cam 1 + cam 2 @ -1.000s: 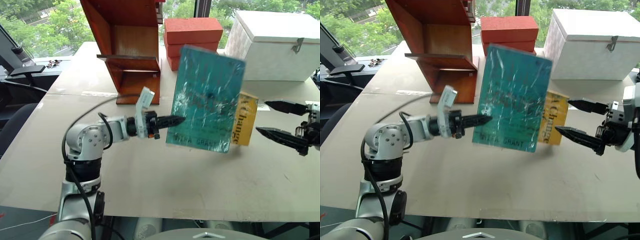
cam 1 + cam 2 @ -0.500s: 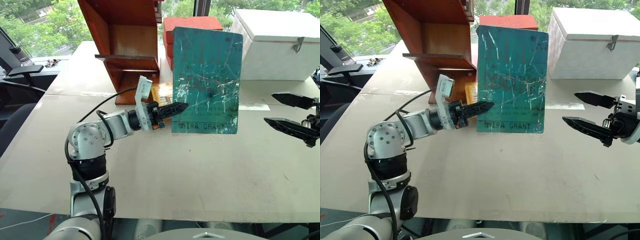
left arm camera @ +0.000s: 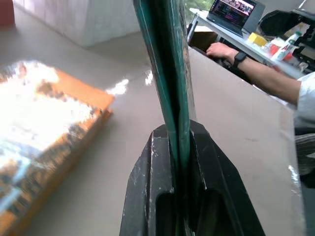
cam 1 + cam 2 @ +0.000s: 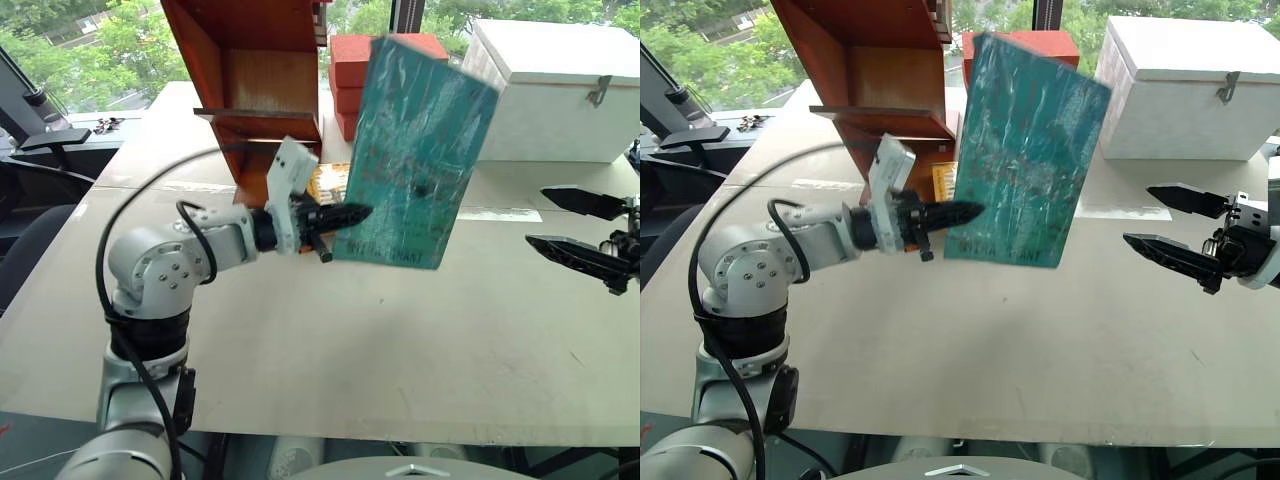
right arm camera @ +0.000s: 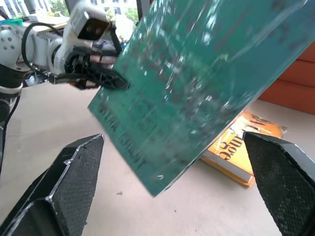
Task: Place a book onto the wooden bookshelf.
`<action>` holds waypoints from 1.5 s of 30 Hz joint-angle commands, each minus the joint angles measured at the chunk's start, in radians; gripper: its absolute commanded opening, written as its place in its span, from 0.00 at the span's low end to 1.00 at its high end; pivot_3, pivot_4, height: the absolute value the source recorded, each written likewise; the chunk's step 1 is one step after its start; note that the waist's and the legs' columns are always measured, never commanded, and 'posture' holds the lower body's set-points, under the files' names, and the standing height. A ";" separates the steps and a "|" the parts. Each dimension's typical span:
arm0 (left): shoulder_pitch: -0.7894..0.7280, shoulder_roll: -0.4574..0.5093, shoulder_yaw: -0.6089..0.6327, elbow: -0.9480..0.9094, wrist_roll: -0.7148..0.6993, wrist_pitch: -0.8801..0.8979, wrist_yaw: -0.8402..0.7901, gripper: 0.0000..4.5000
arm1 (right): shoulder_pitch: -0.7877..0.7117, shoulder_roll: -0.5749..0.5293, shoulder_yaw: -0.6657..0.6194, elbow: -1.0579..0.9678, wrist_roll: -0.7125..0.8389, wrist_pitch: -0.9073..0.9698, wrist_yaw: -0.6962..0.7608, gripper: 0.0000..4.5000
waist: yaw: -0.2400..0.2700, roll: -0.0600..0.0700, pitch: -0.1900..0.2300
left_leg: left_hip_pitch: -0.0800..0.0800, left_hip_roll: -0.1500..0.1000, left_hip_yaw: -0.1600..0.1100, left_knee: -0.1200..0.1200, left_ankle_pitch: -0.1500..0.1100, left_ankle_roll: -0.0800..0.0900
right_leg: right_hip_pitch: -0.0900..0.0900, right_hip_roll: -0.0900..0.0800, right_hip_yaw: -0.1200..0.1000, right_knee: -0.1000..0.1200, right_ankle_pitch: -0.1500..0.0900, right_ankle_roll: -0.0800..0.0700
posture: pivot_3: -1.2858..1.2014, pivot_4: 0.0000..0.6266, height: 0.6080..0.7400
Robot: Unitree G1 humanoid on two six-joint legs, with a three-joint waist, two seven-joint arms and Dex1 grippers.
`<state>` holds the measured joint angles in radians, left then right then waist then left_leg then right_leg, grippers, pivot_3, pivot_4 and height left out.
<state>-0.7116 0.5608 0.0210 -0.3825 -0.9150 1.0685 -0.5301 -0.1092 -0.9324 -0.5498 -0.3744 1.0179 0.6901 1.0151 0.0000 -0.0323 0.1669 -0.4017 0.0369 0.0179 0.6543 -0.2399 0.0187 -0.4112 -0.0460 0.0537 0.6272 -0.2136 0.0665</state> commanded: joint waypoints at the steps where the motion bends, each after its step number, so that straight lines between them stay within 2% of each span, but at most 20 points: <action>1: -0.001 -0.032 -0.007 -0.012 0.015 -0.054 -0.023 0.01 | -0.015 0.010 -0.005 -0.010 0.000 -0.023 -0.003 1.00 | -0.001 0.000 0.000 | 0.000 0.000 0.001 0.000 0.000 0.000 | 0.000 0.000 0.001 0.000 0.000 0.000 | 0.52 0.24 1.00; 4: 0.030 -0.011 -0.028 -0.016 0.088 -0.126 -0.056 0.01 | -0.006 0.020 -0.004 -0.020 -0.006 -0.027 -0.002 1.00 | -0.010 0.000 0.000 | 0.000 0.000 0.000 -0.001 0.000 0.000 | 0.000 0.000 0.001 0.000 0.000 0.001 | 0.52 0.24 1.00; 7: -0.016 0.045 -0.108 -0.019 0.324 -0.415 -0.156 0.01 | -0.003 0.021 -0.013 -0.016 -0.006 -0.029 -0.003 1.00 | -0.011 0.001 0.001 | 0.000 0.001 -0.001 -0.001 0.000 0.000 | -0.001 0.001 0.000 0.001 0.002 0.004 | 0.52 0.24 1.00; 10: -0.101 0.076 -0.217 0.056 0.621 -0.793 -0.210 0.01 | -0.011 0.029 -0.009 -0.006 -0.010 -0.039 -0.007 1.00 | -0.003 0.001 0.001 | 0.000 0.001 -0.001 -0.001 0.000 0.000 | -0.001 0.001 0.000 0.000 0.000 0.000 | 0.52 0.24 1.00; 13: -0.187 0.130 -0.302 0.179 0.909 -1.111 -0.195 0.01 | -0.024 0.038 0.003 -0.002 -0.013 -0.047 -0.012 1.00 | 0.008 0.001 0.001 | 0.000 0.000 0.002 0.000 0.000 0.000 | 0.000 0.001 0.003 -0.002 0.000 0.000 | 0.52 0.24 1.00; 17: -0.285 0.206 -0.311 0.325 1.179 -1.308 -0.110 0.01 | -0.054 0.052 0.000 -0.001 0.010 -0.040 -0.029 1.00 | 0.009 0.001 0.001 | 0.000 0.000 0.003 -0.001 0.000 0.000 | 0.000 0.001 0.004 -0.001 0.000 0.000 | 0.52 0.24 1.00; 22: -0.316 0.273 -0.239 0.375 1.373 -1.316 0.016 0.01 | -0.124 0.069 -0.016 0.027 0.073 -0.021 -0.072 1.00 | 0.004 0.001 0.001 | 0.000 0.001 0.002 -0.001 0.000 0.000 | -0.001 0.001 0.003 -0.001 0.002 0.004 | 0.52 0.24 1.00; 25: -0.274 0.318 -0.211 0.376 1.438 -1.258 0.003 0.01 | -0.167 0.085 -0.015 0.042 0.112 -0.015 -0.106 1.00 | 0.005 0.001 0.001 | -0.001 0.001 0.002 -0.001 0.000 0.000 | -0.001 0.001 0.003 -0.001 0.002 0.005 | 0.52 0.24 1.00; 32: -0.156 0.412 -0.155 0.354 1.490 -1.077 -0.101 0.01 | -0.263 0.122 -0.003 0.090 0.174 -0.006 -0.173 1.00 | -0.020 0.002 0.002 | 0.000 0.002 0.002 -0.001 0.000 0.000 | -0.001 0.002 0.002 0.001 0.002 0.005 | 0.52 0.24 1.00; 41: -0.080 0.428 -0.112 0.305 1.491 -0.921 -0.176 0.01 | -0.283 0.136 0.020 0.118 0.140 -0.017 -0.172 1.00 | -0.008 0.002 0.002 | -0.002 0.002 0.001 -0.001 0.000 0.000 | -0.002 0.002 0.002 0.000 0.002 0.005 | 0.52 0.24 1.00; 42: -0.073 0.428 -0.105 0.300 1.491 -0.910 -0.173 0.18 | -0.283 0.137 0.022 0.119 0.136 -0.019 -0.171 1.00 | -0.010 0.002 0.002 | -0.002 0.002 0.001 -0.001 0.000 0.000 | -0.002 0.002 0.002 0.000 0.002 0.005 | 0.52 0.24 1.00; 43: -0.068 0.430 -0.100 0.297 1.493 -0.902 -0.168 0.25 | -0.282 0.139 0.022 0.119 0.133 -0.019 -0.170 1.00 | -0.012 0.002 0.002 | -0.002 0.002 0.001 -0.001 0.000 0.000 | -0.002 0.002 0.002 0.001 0.002 0.005 | 0.52 0.24 1.00; 45: -0.060 0.434 -0.095 0.295 1.500 -0.901 -0.155 0.46 | -0.281 0.141 0.021 0.118 0.129 -0.019 -0.168 1.00 | -0.015 0.002 0.002 | -0.001 0.002 0.001 -0.001 0.000 0.000 | -0.003 0.002 0.002 0.002 0.002 0.005 | 0.52 0.24 1.00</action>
<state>-0.7680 0.9740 -0.1211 -0.0555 0.5729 0.1612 -0.7024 -0.3778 -0.7889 -0.5146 -0.2391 1.1430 0.6907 0.8447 -0.0147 -0.0307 0.1690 -0.4027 0.0393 0.0192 0.6532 -0.2400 0.0190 -0.4141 -0.0436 0.0556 0.6292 -0.2112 0.0711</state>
